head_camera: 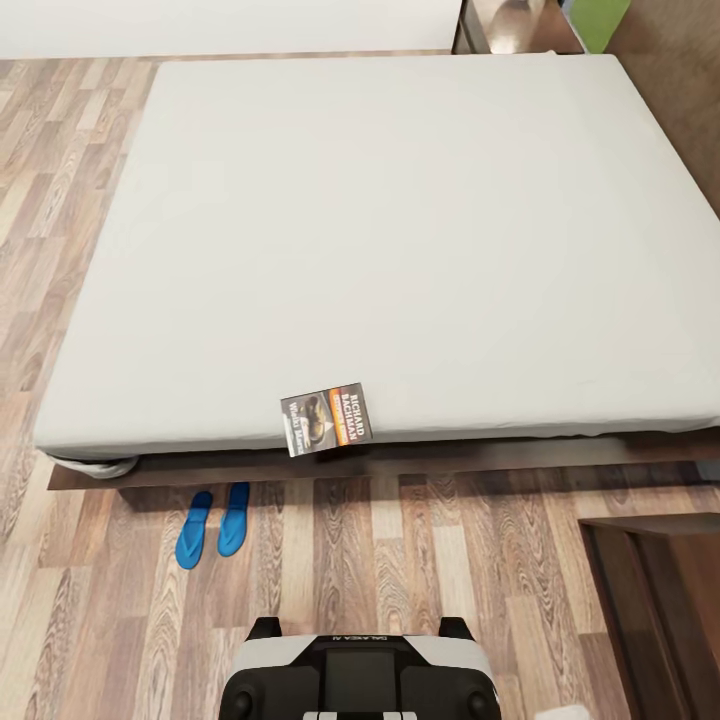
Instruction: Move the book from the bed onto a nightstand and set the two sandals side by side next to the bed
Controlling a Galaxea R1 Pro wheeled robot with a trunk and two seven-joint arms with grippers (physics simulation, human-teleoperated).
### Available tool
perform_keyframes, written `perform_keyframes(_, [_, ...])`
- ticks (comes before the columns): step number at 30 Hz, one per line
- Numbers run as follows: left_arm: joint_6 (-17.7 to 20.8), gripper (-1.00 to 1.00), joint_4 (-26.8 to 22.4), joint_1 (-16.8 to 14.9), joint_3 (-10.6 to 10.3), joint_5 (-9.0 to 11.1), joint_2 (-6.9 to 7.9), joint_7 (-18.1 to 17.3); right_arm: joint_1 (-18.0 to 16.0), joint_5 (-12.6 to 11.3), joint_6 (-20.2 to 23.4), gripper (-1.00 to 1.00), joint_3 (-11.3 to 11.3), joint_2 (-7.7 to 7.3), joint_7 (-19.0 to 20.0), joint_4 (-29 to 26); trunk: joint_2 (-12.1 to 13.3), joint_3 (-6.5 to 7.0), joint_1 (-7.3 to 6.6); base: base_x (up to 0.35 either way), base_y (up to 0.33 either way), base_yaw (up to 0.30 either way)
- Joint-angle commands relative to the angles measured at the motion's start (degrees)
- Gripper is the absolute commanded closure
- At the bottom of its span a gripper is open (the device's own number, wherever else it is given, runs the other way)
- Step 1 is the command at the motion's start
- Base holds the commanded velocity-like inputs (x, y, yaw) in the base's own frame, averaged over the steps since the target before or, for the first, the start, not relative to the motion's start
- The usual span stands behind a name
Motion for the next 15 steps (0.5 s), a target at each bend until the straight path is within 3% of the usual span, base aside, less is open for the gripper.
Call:
perform_keyframes(1, [-0.25,-1.00,0.07,-0.02,-0.02,-0.62,-0.01,0.28,-0.07,-0.09,-0.84,-1.00,0.39,-0.14,-0.14,0.03,-0.02,-0.02,0.00,0.000,0.032,0.000])
perform_keyframes(5, [-0.49,-1.00,0.07,-0.02,-0.04,-0.70,-0.02,0.29,-0.44,-0.34,-3.27,-1.00,-0.20,-0.39,0.70,0.05,-0.02,-0.02,0.00,0.000,0.016,0.000])
perform_keyframes(15, [-0.60,-1.00,0.07,-0.02,-0.11,-0.76,-0.02,0.30,-1.82,-0.38,-4.36,-1.00,-0.81,-0.49,1.08,0.10,-0.02,-0.02,0.00,0.000,0.003,0.000])
